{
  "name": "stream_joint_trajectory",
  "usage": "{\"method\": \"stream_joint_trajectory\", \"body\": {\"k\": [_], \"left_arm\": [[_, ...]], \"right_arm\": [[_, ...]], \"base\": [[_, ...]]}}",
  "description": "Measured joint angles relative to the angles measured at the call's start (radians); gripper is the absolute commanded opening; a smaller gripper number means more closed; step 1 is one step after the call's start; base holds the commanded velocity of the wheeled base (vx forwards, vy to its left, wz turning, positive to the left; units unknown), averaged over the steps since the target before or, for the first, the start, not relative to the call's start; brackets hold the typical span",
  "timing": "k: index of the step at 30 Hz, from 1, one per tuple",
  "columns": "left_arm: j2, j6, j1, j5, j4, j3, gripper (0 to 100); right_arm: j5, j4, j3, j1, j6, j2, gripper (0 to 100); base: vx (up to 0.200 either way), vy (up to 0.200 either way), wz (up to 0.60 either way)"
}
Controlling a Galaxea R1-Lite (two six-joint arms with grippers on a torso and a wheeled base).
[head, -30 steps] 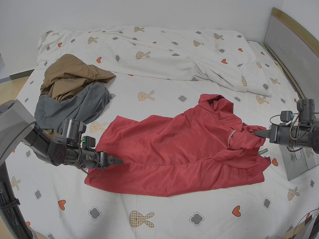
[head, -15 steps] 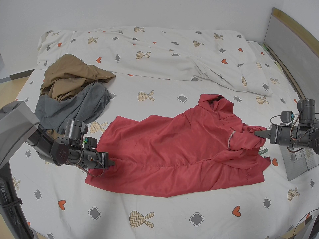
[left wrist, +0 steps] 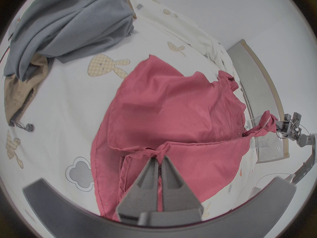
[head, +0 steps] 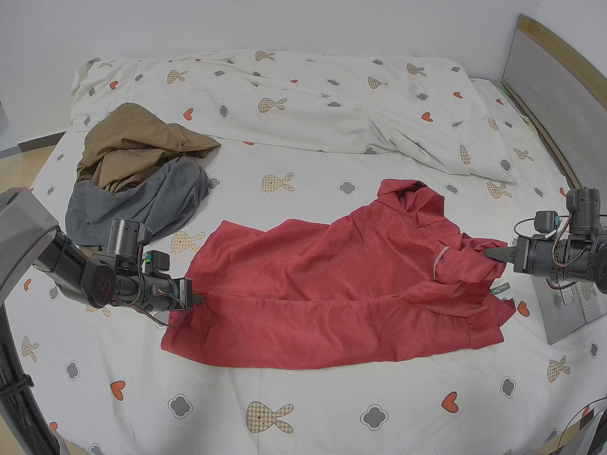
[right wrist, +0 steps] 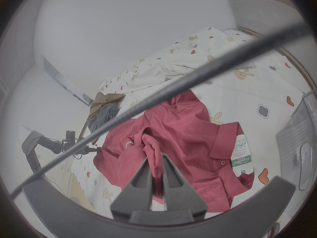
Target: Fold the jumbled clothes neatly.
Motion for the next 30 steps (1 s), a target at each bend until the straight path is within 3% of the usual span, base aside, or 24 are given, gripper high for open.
{"method": "stream_joint_trajectory", "body": {"k": [17,18,30], "left_arm": [[0.001,0.0,0.01,0.007,0.008,-0.04,0],[0.001,0.0,0.01,0.01,0.007,-0.038,100],[-0.041,0.002,0.007,0.02,0.005,-0.016,100]], "right_arm": [[-0.003,-0.001,-0.073,-0.002,0.0,0.05,0],[-0.003,-0.001,-0.073,-0.002,0.0,0.051,0],[-0.001,-0.001,-0.069,0.004,0.0,0.058,0]], "base": [[0.0,0.0,0.0],[0.0,0.0,0.0],[0.0,0.0,0.0]]}}
